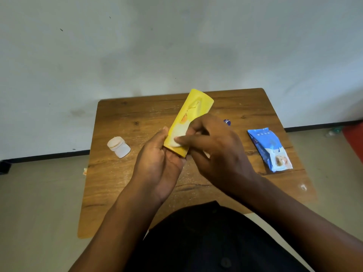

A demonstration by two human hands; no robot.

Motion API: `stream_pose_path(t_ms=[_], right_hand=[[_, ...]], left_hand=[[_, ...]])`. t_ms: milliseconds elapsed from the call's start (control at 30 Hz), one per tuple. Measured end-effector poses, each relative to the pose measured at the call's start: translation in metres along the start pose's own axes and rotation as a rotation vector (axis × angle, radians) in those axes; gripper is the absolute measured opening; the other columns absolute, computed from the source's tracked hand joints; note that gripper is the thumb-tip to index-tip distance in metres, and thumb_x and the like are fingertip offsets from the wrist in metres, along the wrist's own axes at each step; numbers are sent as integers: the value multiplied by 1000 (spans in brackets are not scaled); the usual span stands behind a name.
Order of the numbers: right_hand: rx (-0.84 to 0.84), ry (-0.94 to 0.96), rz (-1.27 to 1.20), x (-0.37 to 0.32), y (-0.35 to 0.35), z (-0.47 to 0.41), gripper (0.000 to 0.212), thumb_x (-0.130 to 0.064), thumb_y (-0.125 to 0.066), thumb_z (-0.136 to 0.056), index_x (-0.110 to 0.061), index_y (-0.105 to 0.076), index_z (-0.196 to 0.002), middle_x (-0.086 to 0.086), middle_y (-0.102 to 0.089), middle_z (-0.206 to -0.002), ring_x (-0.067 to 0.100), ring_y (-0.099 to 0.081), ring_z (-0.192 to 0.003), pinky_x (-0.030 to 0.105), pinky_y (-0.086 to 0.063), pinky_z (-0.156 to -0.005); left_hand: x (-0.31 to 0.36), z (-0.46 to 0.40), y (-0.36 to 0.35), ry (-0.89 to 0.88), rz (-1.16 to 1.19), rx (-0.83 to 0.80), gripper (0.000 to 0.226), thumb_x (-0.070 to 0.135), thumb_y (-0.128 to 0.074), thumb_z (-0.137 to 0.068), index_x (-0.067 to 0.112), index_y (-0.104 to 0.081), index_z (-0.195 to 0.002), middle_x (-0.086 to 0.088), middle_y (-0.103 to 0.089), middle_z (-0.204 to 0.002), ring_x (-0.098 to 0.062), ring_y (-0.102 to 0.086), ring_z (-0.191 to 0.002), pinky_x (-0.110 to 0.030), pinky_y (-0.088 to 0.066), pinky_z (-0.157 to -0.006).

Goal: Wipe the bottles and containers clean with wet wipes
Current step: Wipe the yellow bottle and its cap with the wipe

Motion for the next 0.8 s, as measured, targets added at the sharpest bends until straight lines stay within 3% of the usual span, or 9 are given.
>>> stream_pose_path(t_ms=[100, 233, 367, 433, 533, 700, 800], right_hand=[[19, -18, 9, -4, -1, -5, 19, -9, -71, -92, -9, -82, -107, 12, -67, -100, 24, -61, -91, 36, -50, -69], [-156, 105, 21, -23, -18, 6, 17, -9, -67, -95, -11, -80, -106, 11, -64, -105, 23, -57, -97, 27, -40, -78], [78, -54, -18, -7, -5, -7, 21, -12, -66, -95, -8, -82, -109, 12, -67, -100, 24, -61, -92, 36, -51, -71], [91, -86, -15, -6, -5, -10, 20, -13, -67, -95, -7, -82, -107, 12, -66, -99, 24, -61, -91, 37, -51, -69], [-58, 39, 1, -17, -17, -3, 19, -12, -67, -96, -11, -81, -109, 12, -65, -102, 25, -59, -94, 36, -46, -71], [55, -47, -9, -4, -7, -10, 20, -9, -68, -93, -9, -82, -107, 12, -65, -98, 23, -59, -90, 32, -47, -68], [-8, 34, -8, -9, -11, -4, 18, -8, -67, -93, -10, -82, -102, 11, -64, -96, 24, -59, -89, 34, -45, -68]], left_hand=[[0, 0, -2, -6, 3, -5, 53, 33, -32, -114, -6, -53, -142, -22, -68, -137, -31, -63, -132, -44, -44, -117], [-1, 3, -3, 33, -32, 41, 53, 35, -38, -112, -10, -57, -134, -24, -73, -119, -34, -68, -122, -42, -49, -110], [3, 2, -6, -7, -8, -27, 53, 32, -30, -114, -6, -55, -141, -21, -70, -134, -27, -68, -125, -35, -56, -101], [4, 0, -6, -11, 1, -50, 53, 32, -29, -115, -6, -52, -144, -23, -65, -140, -28, -64, -132, -37, -52, -108], [1, -1, -3, 19, 17, -38, 55, 33, -34, -113, -9, -51, -144, -28, -62, -142, -33, -61, -135, -43, -40, -121], [3, -1, -4, 6, 4, -64, 55, 35, -28, -115, -5, -53, -143, -22, -68, -137, -28, -65, -131, -39, -46, -113], [2, -2, -2, 25, 31, -43, 56, 35, -32, -114, -8, -52, -143, -23, -69, -133, -29, -65, -128, -41, -44, -117]])
Point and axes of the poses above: each hand's wrist, its own z-axis away from the middle knuckle, its own y-axis out of the back of the hand, x = y × z, the point moved 5 cm from there along -z, towards the middle knuckle
